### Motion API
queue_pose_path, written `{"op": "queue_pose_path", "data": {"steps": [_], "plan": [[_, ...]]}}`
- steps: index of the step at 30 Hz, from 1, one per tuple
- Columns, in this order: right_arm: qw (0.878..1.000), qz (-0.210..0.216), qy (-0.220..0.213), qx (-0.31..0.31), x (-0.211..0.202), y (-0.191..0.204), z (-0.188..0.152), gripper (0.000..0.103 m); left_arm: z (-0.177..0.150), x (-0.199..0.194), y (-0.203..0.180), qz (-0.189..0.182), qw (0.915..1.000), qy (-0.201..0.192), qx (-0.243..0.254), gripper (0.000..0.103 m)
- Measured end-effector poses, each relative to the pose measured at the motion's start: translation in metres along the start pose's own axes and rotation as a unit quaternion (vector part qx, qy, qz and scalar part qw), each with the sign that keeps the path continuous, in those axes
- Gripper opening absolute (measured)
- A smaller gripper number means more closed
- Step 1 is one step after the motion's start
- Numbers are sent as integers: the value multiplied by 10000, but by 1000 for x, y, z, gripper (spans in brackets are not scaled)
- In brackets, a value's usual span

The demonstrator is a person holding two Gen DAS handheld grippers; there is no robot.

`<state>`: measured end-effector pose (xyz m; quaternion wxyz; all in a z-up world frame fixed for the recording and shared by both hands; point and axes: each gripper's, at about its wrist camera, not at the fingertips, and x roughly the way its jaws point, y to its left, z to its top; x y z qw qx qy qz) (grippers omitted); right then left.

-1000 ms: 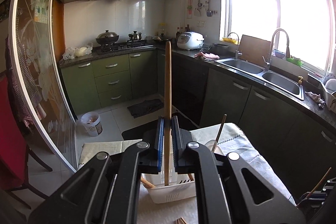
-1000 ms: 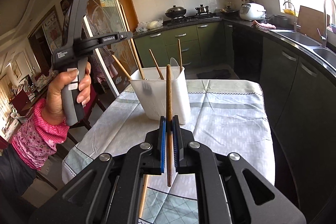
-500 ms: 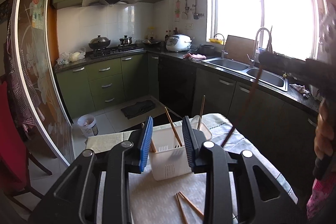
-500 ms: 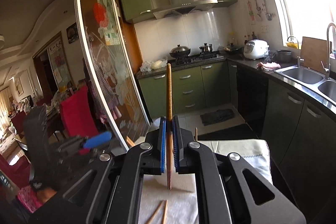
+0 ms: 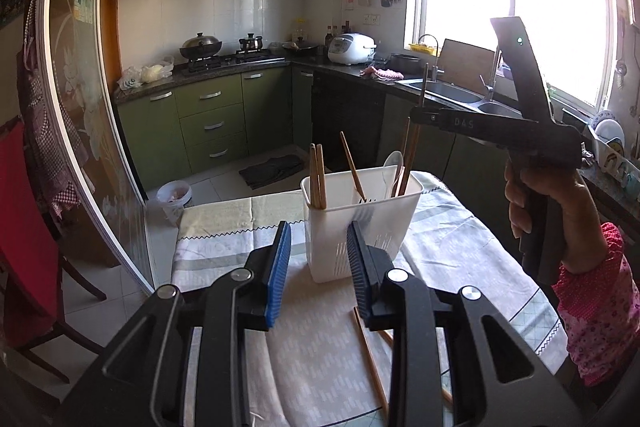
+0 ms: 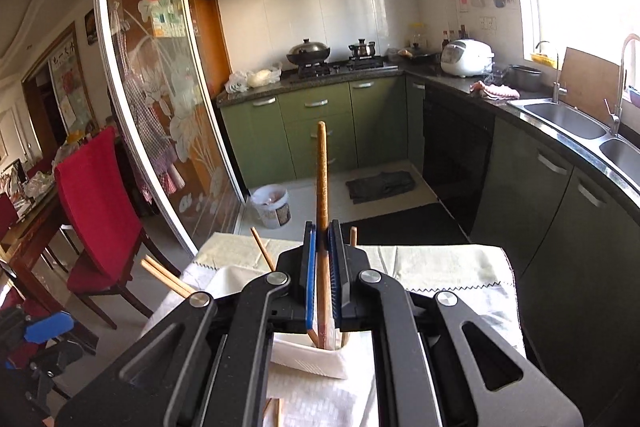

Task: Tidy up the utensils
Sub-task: 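Lower the chopstick into the white holder and open the right gripper, then close the left gripper on one of the last two wooden chopsticks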

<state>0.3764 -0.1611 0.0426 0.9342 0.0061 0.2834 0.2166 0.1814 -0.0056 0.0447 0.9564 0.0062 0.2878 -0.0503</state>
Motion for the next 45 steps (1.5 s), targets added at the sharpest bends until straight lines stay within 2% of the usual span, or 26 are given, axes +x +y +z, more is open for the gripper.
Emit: {"op": "queue_pose_path", "data": {"steps": [2, 3, 7, 10, 13, 17, 22, 26, 28, 33, 34, 39, 43, 45], "plan": [[10000, 21, 86, -19, 4, -2, -7, 13, -3, 5, 0, -34, 9999, 121, -25, 28], [10000, 21, 55, 5, 2, -3, -9, 20, -3, 8, -1, -61, 9998, 194, -23, 28], [9996, 180, -139, 174, -27, -16, -19, 23, -11, 21, -13, -149, 9984, 539, 4, 28], [9991, 254, -224, 263, -60, -29, -37, 25, -25, 40, -24, -323, 9940, 1039, -112, 28], [9990, 267, -195, 312, -89, -45, -68, 28, -46, 69, -38, -412, 9848, 1677, -159, 28], [9982, 167, -183, 540, -122, -72, -116, 31, -75, 112, -51, -446, 9662, 2530, -233, 28], [9953, 64, -19, 971, -150, -113, -163, 32, -100, 148, -54, -290, 9503, 3085, -298, 28], [9928, -5, 18, 1198, -165, -136, -184, 32, -110, 164, -54, -217, 9432, 3294, -384, 28], [9920, -5, 28, 1261, -168, -141, -189, 35, -112, 168, -55, -139, 9427, 3311, -377, 28], [9915, 135, 37, 1291, -171, -142, -194, 35, -116, 175, -58, -19, 9402, 3391, -332, 28], [9916, 163, 48, 1283, -169, -139, -190, 35, -116, 175, -59, 15, 9412, 3365, -306, 27], [9926, 309, 146, 1167, -161, -122, -185, 37, -117, 178, -65, 41, 9429, 3318, -297, 7], [9936, 409, 340, 994, -149, -104, -181, 38, -121, 171, -56, 31, 9450, 3251, -365, 6], [9942, 457, 533, 816, -140, -93, -180, 39, -118, 163, -48, 13, 9493, 3115, -427, 6]]}}
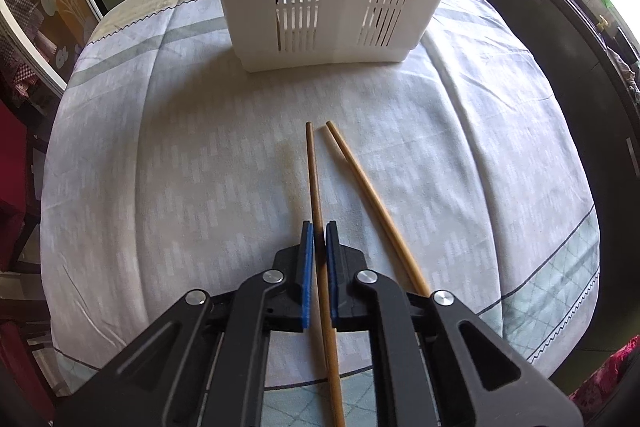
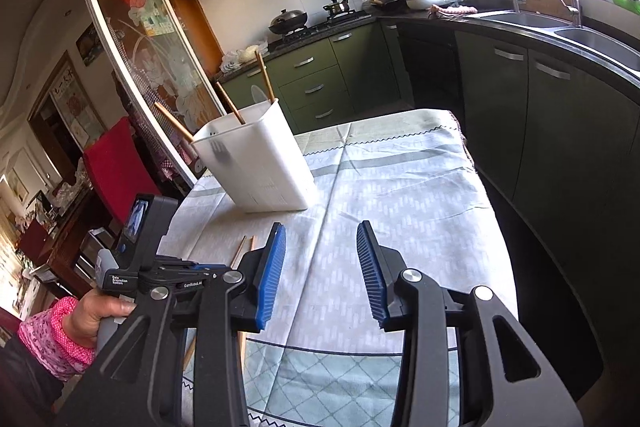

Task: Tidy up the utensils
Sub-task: 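Close the left gripper on one of the last two wooden chopsticks, then grasp the last wooden chopstick with the right gripper while the left gripper holds its chopstick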

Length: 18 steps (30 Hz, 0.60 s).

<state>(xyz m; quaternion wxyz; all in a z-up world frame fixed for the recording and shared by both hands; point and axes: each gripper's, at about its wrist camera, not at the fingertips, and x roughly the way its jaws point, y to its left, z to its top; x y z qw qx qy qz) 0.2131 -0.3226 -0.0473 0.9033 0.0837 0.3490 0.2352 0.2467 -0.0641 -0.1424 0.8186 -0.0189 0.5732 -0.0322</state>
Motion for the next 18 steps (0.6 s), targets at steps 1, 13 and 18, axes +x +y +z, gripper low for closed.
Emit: {"op": "queue_pose_path", "data": {"steps": [1, 13, 18], "plan": [[9998, 11, 137, -109, 7, 6, -1, 42, 0, -8, 5, -8, 9999, -121, -2, 6], [9773, 480, 1843, -924, 126, 72, -21, 42, -36, -120, 38, 186, 9817, -1897, -22, 6], [9657, 243, 2187, -1376, 175, 106, -26, 42, -56, -140, 49, 121, 9754, -2197, -151, 6]]}}
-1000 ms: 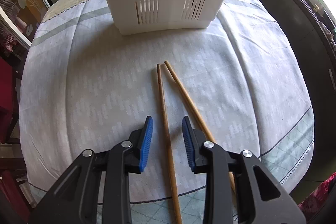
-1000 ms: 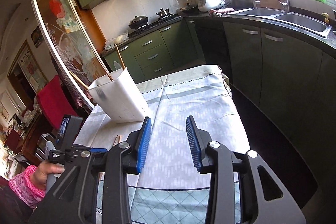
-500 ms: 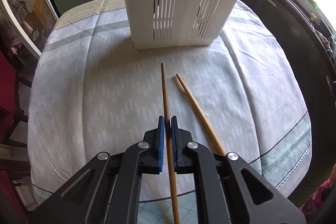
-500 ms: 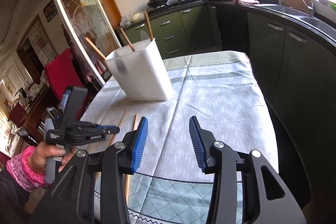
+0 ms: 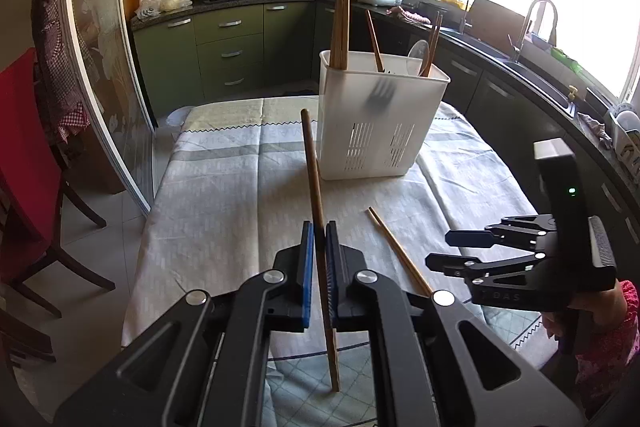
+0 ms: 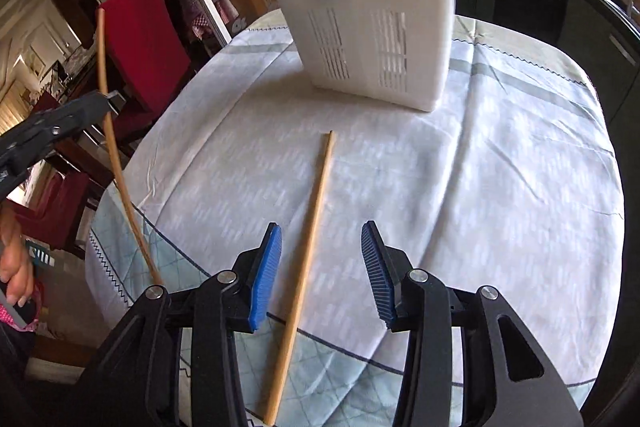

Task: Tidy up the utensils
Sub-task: 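Grasp the last wooden chopstick with the right gripper while the left gripper holds its chopstick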

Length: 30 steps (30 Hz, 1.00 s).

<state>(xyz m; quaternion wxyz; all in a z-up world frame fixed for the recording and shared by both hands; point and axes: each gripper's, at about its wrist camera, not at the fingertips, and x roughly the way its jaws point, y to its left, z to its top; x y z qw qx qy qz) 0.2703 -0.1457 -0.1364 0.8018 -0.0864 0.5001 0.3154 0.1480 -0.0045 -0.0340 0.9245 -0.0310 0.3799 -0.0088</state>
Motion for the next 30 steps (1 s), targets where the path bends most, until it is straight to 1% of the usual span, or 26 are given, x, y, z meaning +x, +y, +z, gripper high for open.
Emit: {"op": "queue_pose_path", "data": {"steps": [4, 7, 11, 15, 16, 18, 21, 23, 25, 30], "plan": [[9992, -215, 293, -145, 30, 13, 14, 41, -8, -14, 7, 26, 9997, -225, 5, 6], [9982, -412, 383, -213, 43, 20, 21, 40, -14, -21, 10, 29, 9994, -329, 49, 6], [9974, -490, 477, -214, 55, 25, 27, 39, -21, -30, 11, 17, 9988, -469, 107, 6], [9964, -647, 473, -281, 61, 25, 33, 34, -27, -38, 9, 44, 9981, -600, 121, 6], [9956, -747, 461, -341, 63, 27, 34, 29, -28, -39, 10, 62, 9980, -620, 125, 6], [9952, -781, 433, -389, 64, 30, 33, 27, -30, -41, 11, 99, 9977, -651, 145, 6], [9956, -762, 388, -386, 63, 30, 30, 14, -31, -41, 11, 117, 9976, -664, 159, 6], [9958, -746, 385, -376, 65, 31, 32, 9, -31, -41, 11, 115, 9976, -666, 164, 6], [9961, -715, 390, -342, 65, 29, 32, 7, -31, -42, 10, 115, 9975, -676, 195, 6], [9962, -728, 358, -306, 66, 30, 35, 7, -32, -43, 7, 113, 9972, -695, 232, 6]]}}
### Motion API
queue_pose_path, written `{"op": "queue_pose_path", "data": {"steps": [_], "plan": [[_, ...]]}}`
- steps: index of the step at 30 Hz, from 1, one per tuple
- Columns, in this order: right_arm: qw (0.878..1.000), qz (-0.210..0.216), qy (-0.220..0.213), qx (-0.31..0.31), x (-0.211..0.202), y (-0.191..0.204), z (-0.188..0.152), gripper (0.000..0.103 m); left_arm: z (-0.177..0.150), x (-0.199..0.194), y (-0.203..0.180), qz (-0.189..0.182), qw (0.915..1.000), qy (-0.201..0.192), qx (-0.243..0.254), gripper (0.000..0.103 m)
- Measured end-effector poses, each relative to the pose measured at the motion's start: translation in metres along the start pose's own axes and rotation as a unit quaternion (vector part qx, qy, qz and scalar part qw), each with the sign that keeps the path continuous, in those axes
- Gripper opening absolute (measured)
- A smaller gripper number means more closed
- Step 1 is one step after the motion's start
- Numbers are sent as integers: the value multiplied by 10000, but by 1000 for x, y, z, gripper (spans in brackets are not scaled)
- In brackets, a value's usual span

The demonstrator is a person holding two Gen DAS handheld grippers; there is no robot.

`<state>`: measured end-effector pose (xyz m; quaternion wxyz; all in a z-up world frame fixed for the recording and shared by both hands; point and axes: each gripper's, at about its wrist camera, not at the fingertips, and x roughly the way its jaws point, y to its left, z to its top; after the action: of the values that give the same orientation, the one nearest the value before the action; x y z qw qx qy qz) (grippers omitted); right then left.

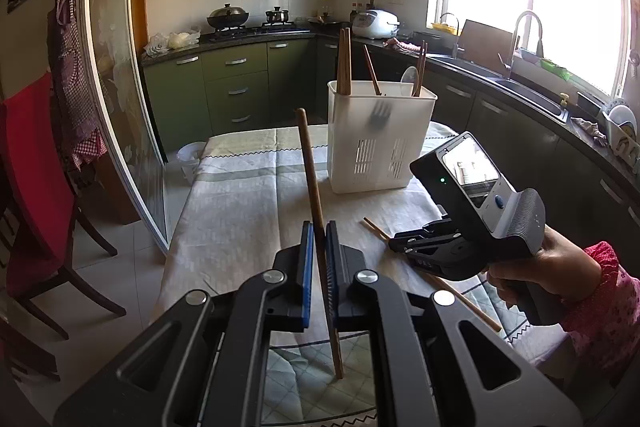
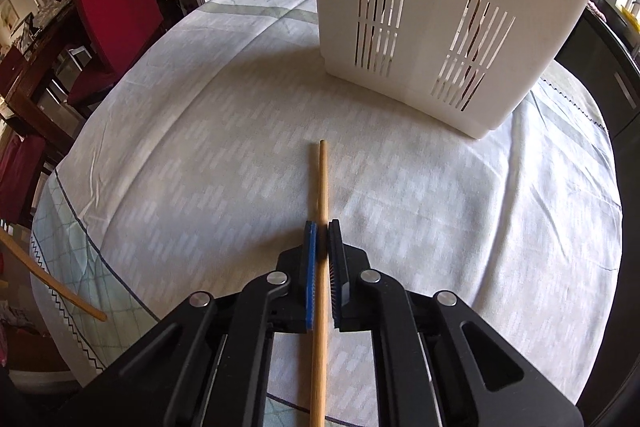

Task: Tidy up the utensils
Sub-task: 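Grasp the last wooden chopstick with the right gripper while the left gripper holds its chopstick, then lift both chopsticks upright and carry them toward the white holder with both grippers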

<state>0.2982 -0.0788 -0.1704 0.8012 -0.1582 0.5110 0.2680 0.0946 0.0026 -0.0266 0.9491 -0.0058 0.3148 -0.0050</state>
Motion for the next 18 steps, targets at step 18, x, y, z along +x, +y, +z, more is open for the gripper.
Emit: {"op": "queue_pose_path", "data": {"steps": [18], "plan": [[9650, 10, -2527, 696, -190, -44, -63, 7, -1, 2, -6, -4, 9999, 68, 100, 6]]}}
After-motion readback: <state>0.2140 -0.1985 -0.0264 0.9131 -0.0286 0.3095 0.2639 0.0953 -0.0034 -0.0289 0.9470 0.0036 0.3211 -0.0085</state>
